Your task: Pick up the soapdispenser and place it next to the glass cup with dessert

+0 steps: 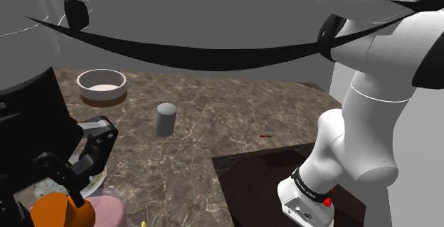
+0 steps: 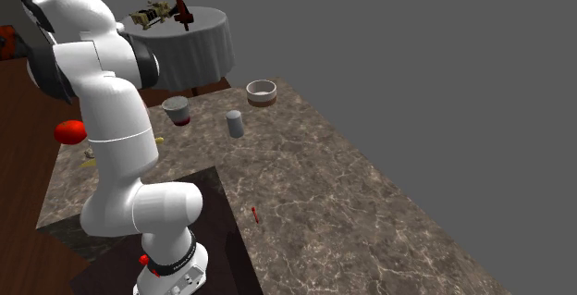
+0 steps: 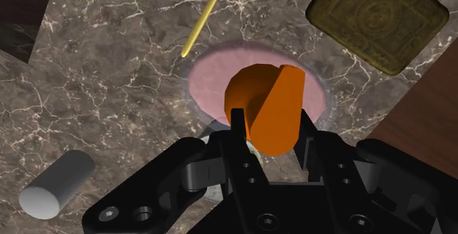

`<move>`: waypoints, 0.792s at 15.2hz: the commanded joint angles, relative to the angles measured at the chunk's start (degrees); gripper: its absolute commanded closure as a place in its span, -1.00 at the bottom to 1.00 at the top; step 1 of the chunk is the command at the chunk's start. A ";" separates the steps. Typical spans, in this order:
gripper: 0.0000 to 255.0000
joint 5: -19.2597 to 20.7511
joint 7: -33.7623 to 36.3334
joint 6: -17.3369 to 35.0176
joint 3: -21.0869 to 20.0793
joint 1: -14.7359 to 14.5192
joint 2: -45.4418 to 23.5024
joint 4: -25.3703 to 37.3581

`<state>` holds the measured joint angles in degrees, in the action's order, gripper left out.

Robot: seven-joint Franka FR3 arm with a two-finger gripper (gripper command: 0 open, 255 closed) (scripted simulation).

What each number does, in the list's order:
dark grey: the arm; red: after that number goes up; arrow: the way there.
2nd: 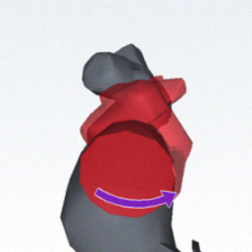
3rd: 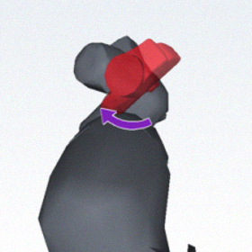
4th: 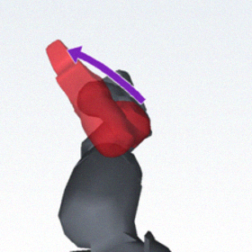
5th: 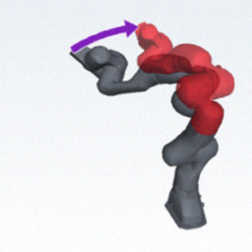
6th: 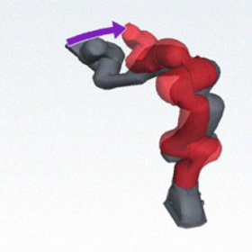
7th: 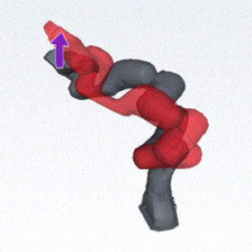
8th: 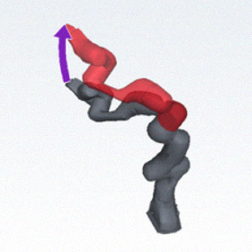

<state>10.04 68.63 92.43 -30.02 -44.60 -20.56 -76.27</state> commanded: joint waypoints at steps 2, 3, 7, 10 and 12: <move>1.00 -0.15 0.07 2.69 0.04 0.41 0.38 -3.01; 1.00 -0.18 0.08 3.51 0.06 0.52 0.47 -3.90; 1.00 -0.20 0.18 6.67 0.15 0.90 0.64 -7.25; 1.00 -0.13 0.28 8.95 0.24 1.11 0.60 -9.52; 1.00 -0.04 0.38 10.45 0.30 1.21 0.49 -10.93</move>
<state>10.06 68.99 102.06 -29.73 -43.52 -20.26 -86.25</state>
